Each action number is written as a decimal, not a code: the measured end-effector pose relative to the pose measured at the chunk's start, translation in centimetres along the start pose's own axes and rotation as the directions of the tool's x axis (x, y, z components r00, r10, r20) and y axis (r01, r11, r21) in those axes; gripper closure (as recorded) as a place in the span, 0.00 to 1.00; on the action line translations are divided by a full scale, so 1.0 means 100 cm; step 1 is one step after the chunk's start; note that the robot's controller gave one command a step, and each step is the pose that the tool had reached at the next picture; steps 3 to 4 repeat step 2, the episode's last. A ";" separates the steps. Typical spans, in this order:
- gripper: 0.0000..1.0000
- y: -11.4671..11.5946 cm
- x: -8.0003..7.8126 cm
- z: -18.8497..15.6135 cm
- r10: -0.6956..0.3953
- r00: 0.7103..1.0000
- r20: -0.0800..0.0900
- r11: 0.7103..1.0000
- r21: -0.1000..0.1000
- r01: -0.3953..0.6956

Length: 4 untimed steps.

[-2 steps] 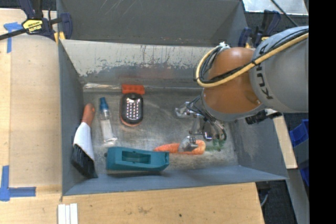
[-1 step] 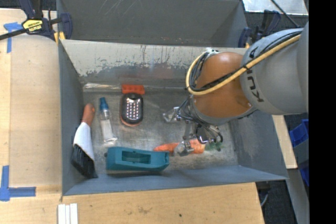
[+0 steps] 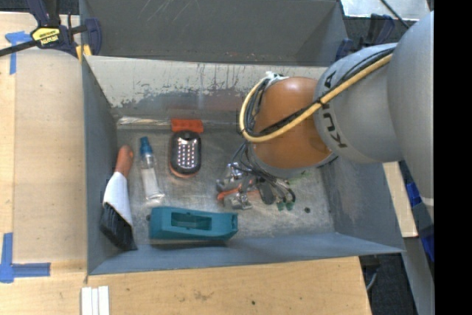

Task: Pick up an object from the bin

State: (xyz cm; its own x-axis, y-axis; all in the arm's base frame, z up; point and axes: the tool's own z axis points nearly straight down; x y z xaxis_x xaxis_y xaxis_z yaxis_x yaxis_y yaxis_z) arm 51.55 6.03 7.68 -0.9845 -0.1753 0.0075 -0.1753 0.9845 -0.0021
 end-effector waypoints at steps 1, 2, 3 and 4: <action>1.00 0.000 0.000 0.000 0.000 1.000 0.000 1.000 0.000 0.000; 1.00 -0.019 0.019 -0.162 0.049 0.999 0.015 0.999 -0.002 -0.049; 1.00 -0.019 0.019 -0.162 0.049 0.999 0.015 0.999 -0.002 -0.049; 1.00 -0.019 0.019 -0.162 0.049 0.999 0.015 0.999 -0.002 -0.049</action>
Offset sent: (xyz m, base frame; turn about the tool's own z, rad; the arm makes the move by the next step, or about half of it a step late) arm -0.0162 -0.0213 0.1592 0.0501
